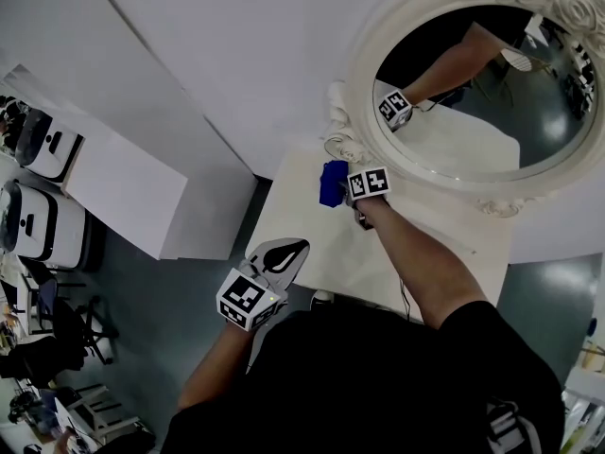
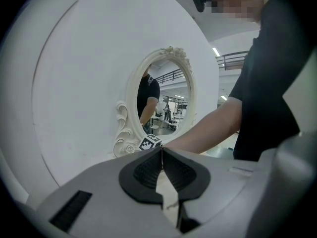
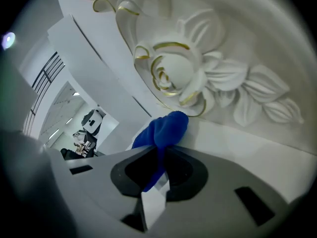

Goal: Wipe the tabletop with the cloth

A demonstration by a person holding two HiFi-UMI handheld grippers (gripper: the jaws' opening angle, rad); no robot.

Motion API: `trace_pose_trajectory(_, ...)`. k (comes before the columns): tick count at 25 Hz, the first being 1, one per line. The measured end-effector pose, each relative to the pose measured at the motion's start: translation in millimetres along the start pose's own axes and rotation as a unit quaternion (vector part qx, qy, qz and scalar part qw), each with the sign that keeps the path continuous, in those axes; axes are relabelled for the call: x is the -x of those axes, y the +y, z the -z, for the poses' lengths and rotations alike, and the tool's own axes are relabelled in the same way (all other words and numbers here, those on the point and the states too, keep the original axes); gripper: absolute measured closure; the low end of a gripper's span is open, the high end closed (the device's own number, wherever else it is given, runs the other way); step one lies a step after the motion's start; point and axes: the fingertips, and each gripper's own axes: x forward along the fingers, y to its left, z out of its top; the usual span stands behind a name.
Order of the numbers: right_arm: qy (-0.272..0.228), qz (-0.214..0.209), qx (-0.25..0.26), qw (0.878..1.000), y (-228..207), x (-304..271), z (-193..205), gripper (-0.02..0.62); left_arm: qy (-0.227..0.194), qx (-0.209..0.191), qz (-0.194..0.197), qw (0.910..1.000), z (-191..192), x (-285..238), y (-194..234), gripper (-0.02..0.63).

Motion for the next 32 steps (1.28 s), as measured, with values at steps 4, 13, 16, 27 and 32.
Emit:
trace_pose_trajectory(4, 0.003, 0.028, -0.024, 0.999, -23.8, 18.0, 13.5, 0.558, -0.002, 0.004, 0.009, 0.9999, -4.1, -6.1, -7.6, 0.594)
trace_pose_trajectory(13, -0.005, 0.079, -0.042, 0.996, -89.0, 86.6, 54.9, 0.558, -0.004, -0.007, 0.048, 0.9988, -10.8, -37.4, -49.7, 0.594)
trace_pose_trajectory(16, -0.011, 0.100, -0.057, 0.993, -118.9, 119.5, 73.2, 0.558, -0.001, -0.014, 0.069, 0.9975, -12.9, -53.1, -68.4, 0.594)
trace_pose_trajectory(27, -0.034, 0.168, -0.121, 0.978, -214.6, 244.3, 144.3, 0.558, 0.000, -0.033, 0.132, 0.9906, -32.2, -106.2, -142.5, 0.594)
trace_pose_trajectory(32, -0.047, 0.195, -0.149, 0.968, -256.9, 296.8, 177.4, 0.558, 0.002, -0.048, 0.157, 0.9864, -36.8, -129.2, -174.8, 0.594)
